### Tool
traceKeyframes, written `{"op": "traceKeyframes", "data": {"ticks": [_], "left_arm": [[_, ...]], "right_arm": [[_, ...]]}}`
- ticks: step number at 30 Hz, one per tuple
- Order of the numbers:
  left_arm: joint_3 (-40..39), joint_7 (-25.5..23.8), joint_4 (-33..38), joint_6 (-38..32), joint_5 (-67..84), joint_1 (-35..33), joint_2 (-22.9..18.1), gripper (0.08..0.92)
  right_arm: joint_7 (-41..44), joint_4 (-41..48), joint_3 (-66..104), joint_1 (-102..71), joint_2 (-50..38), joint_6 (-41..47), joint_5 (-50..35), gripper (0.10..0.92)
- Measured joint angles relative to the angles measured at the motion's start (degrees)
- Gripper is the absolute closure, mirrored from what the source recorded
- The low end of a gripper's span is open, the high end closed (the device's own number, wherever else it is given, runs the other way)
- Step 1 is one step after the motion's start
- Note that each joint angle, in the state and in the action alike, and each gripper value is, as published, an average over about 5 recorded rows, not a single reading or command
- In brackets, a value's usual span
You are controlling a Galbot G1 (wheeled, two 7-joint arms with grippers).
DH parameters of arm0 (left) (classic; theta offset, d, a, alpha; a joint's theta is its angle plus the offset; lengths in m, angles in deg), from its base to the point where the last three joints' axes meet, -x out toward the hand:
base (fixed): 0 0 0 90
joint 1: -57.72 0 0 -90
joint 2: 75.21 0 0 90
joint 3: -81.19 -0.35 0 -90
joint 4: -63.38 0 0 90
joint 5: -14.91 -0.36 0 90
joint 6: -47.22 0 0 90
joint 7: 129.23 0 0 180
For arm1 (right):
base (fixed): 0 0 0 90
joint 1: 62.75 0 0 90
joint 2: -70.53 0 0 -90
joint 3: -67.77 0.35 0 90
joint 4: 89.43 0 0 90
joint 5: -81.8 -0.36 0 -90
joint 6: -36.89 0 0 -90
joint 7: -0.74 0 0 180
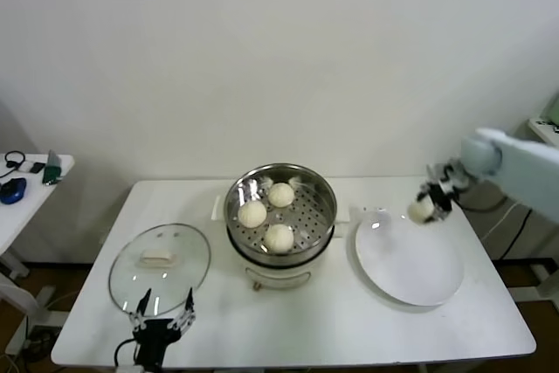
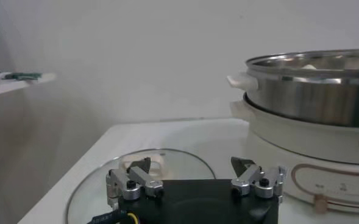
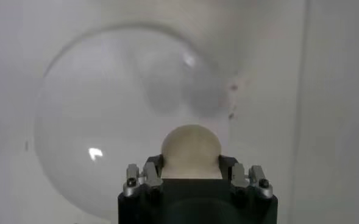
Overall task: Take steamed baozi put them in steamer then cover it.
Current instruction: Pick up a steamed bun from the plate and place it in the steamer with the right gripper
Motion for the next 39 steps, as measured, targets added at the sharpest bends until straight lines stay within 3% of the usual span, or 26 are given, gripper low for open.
{"op": "traceKeyframes", "data": {"ticks": [8, 15, 25, 39], "left_arm": [[0.13, -0.03, 0.12, 0.23, 0.91, 0.57, 0.67, 0.177], [0.43, -0.07, 0.01, 0.35, 1.81, 0.74, 1.12, 0.177], [1.22, -0.01, 0.08, 0.23, 2.92, 0.04, 1.71, 0.177], [1.21, 0.05, 0.43, 0.09, 3.26, -0.22, 1.67, 0.177]], "right_arm": [[-1.79, -9.67, -6.02, 14.81, 7.78, 5.5, -14.31, 0.405], [-5.07, -13.28, -6.9, 15.6, 14.8, 9.47, -19.9, 0.398], [-8.47, -10.76, -6.92, 8.03, 22.9, 12.15, -19.06, 0.388], [-11.1, -6.66, -7.37, 0.47, 26.9, 13.87, -14.34, 0.359]]}}
